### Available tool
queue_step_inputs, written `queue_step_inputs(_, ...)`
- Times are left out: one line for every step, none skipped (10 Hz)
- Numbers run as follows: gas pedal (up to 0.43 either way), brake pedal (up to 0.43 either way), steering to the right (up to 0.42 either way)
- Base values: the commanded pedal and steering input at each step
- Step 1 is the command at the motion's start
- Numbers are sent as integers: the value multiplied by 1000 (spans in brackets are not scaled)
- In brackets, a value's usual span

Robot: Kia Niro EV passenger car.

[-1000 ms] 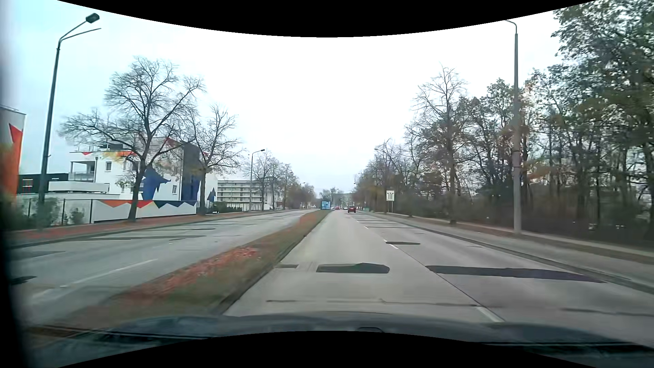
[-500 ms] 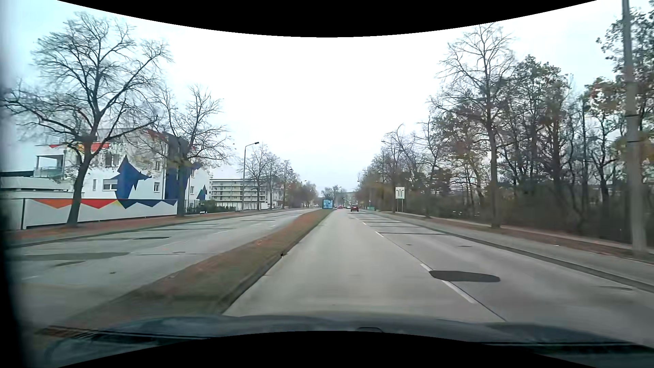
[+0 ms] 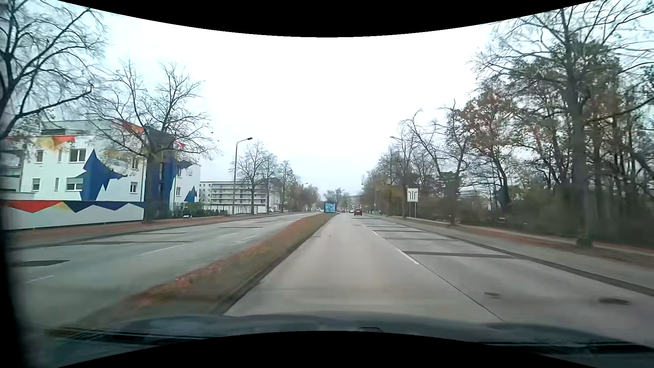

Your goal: Follow the waypoints while adhering to traffic rules and regulations

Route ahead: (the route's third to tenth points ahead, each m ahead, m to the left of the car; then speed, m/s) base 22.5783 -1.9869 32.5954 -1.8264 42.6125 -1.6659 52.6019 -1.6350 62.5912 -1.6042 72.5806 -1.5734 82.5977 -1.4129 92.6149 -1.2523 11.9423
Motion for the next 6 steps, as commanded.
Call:
queue_step_inputs(130,0,-2)
queue_step_inputs(130,0,0)
queue_step_inputs(118,0,0)
queue_step_inputs(118,0,1)
queue_step_inputs(118,0,1)
queue_step_inputs(118,0,4)
